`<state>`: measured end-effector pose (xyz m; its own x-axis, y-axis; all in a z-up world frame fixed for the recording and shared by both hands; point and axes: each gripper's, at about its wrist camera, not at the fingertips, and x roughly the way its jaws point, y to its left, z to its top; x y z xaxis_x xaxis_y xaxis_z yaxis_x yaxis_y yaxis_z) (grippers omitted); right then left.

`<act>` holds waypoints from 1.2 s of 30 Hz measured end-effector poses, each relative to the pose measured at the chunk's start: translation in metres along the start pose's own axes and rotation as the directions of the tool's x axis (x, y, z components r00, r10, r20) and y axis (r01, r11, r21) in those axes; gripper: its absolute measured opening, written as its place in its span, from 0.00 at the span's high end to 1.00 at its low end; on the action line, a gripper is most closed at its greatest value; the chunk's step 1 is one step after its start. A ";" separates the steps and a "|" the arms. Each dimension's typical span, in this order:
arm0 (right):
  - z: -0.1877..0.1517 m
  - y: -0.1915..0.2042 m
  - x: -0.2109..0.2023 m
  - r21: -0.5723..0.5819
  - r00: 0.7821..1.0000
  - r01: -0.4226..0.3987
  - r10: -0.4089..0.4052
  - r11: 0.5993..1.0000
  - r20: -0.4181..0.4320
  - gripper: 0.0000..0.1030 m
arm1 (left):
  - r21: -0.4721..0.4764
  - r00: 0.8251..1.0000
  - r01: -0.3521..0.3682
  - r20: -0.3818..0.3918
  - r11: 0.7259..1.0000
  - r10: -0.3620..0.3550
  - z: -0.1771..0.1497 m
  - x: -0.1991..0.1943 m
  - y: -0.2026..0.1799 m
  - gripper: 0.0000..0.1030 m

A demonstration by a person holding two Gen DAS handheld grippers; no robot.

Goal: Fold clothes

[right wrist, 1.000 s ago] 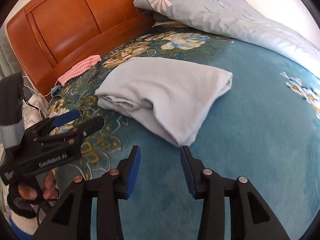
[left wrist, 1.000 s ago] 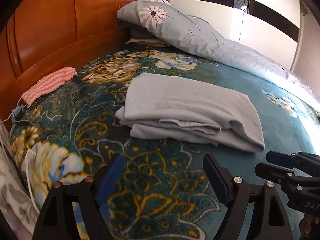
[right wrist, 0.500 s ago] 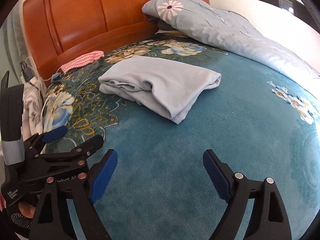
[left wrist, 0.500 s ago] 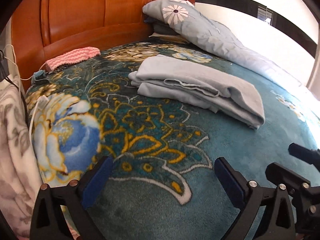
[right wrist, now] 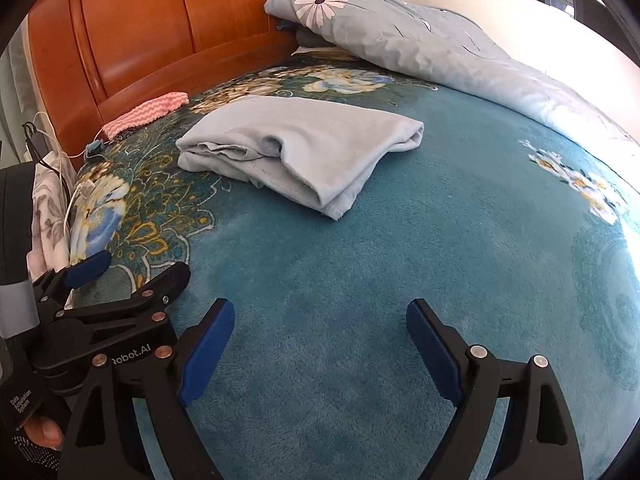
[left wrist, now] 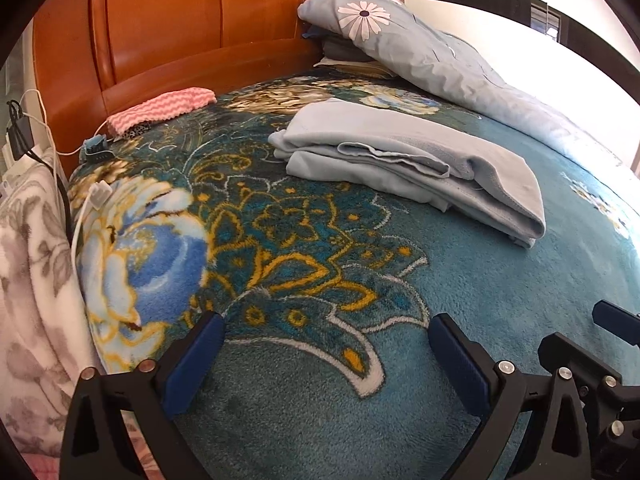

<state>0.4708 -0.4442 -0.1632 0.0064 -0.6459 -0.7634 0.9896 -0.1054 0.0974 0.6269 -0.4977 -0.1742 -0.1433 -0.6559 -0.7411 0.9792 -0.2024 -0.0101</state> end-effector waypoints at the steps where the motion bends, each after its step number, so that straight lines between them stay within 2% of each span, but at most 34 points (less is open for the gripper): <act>1: 0.000 -0.001 0.000 0.003 1.000 0.008 -0.008 1.000 -0.001 0.14 | -0.002 1.000 -0.002 0.000 1.000 0.002 -0.001 -0.001 0.000 0.00; 36: -0.003 -0.001 0.005 -0.003 0.998 0.033 -0.034 0.999 -0.044 0.13 | -0.008 0.998 -0.028 0.049 1.000 0.028 -0.008 -0.005 -0.003 0.00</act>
<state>0.4705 -0.4453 -0.1693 -0.0205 -0.6083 -0.7935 0.9897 -0.1248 0.0701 0.6262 -0.4881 -0.1758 -0.1225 -0.6964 -0.7071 0.9840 -0.1783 0.0052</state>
